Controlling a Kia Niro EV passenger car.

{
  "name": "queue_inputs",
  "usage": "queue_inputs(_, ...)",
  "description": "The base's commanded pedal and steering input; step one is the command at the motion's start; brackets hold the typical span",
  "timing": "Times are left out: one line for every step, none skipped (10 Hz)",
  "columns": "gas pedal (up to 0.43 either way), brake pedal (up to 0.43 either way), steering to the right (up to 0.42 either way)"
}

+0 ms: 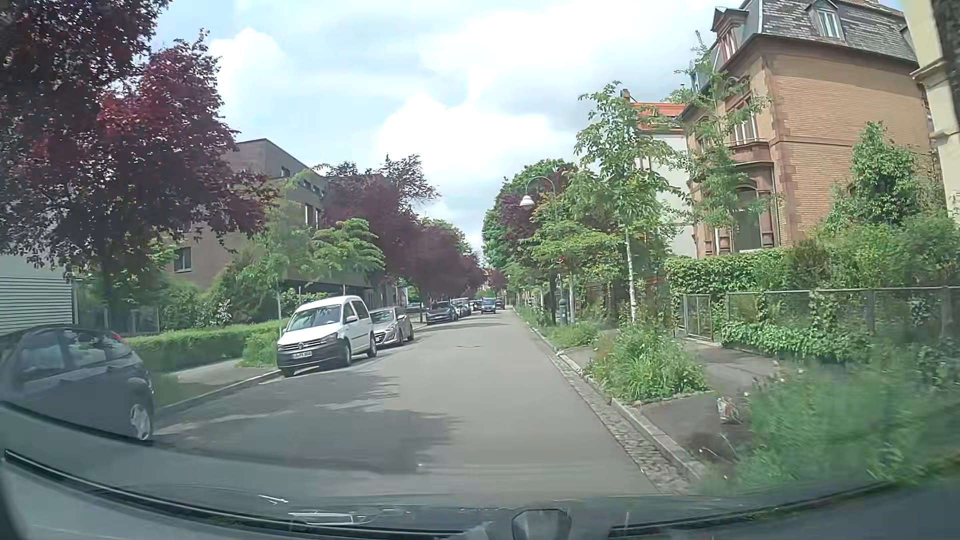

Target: Follow the waypoints while adhering to traffic rules and regulations

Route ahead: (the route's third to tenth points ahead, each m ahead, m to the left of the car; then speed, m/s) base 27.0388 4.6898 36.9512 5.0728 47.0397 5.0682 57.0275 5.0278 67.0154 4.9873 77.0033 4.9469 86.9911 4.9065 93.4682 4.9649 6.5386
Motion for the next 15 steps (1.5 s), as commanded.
queue_inputs(0.098, 0.0, 0.0)
queue_inputs(0.098, 0.0, 0.0)
queue_inputs(0.098, 0.0, 0.0)
queue_inputs(0.087, 0.0, 0.0)
queue_inputs(0.087, 0.0, 0.0)
queue_inputs(0.087, 0.0, 0.0)
queue_inputs(0.087, 0.0, 0.0)
queue_inputs(0.079, 0.0, 0.0)
queue_inputs(0.079, 0.0, 0.0)
queue_inputs(0.067, 0.0, 0.0)
queue_inputs(0.039, 0.0, 0.0)
queue_inputs(0.02, 0.0, 0.0)
queue_inputs(0.02, 0.0, 0.0)
queue_inputs(0.02, 0.0, 0.0)
queue_inputs(0.02, 0.0, 0.0)
